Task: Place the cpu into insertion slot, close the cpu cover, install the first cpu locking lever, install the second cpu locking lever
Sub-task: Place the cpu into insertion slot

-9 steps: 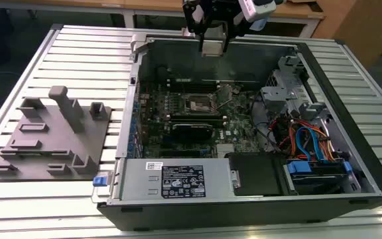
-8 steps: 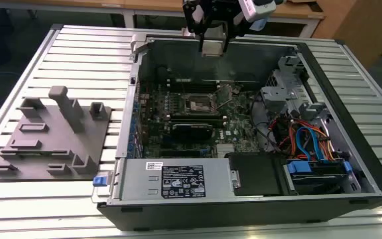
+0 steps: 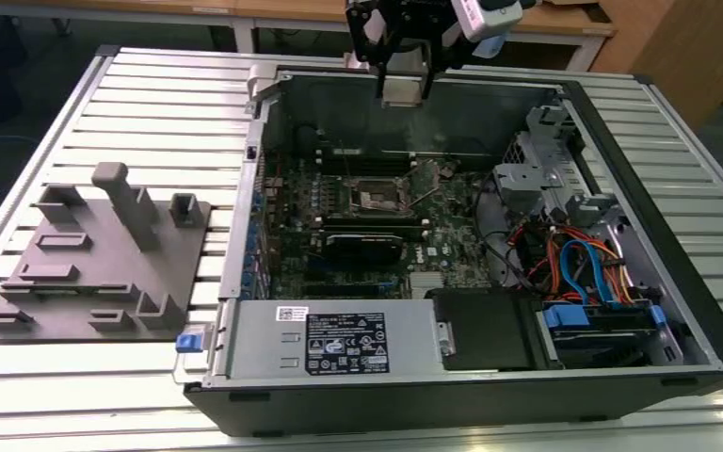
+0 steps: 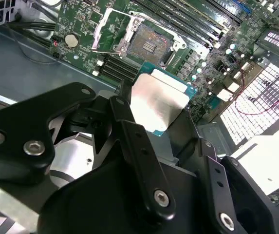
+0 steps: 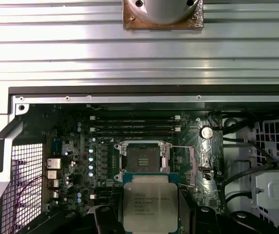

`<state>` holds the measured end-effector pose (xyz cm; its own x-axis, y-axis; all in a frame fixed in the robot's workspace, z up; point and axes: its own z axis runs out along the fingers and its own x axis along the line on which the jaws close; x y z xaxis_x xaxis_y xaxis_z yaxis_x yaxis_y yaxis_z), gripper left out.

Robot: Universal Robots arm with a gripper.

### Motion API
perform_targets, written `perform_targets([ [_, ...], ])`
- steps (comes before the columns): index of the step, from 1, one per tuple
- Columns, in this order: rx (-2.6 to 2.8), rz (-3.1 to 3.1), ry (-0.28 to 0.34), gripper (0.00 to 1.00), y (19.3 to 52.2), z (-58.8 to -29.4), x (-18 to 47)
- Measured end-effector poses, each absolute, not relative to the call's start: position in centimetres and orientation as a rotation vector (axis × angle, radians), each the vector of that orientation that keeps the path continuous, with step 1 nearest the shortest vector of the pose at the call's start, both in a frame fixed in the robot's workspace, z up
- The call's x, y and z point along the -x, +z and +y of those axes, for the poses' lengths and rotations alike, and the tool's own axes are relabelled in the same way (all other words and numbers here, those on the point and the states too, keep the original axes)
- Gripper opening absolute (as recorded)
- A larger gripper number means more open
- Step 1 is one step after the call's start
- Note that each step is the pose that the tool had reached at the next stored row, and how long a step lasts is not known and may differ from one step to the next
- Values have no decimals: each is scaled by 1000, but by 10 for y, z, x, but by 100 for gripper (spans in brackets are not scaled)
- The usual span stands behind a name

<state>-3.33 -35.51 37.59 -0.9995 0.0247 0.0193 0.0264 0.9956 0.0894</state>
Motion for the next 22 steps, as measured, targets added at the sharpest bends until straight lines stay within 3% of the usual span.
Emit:
perform_targets([
  [22, 262, -3116, -142, 54, 375, -355, 33],
])
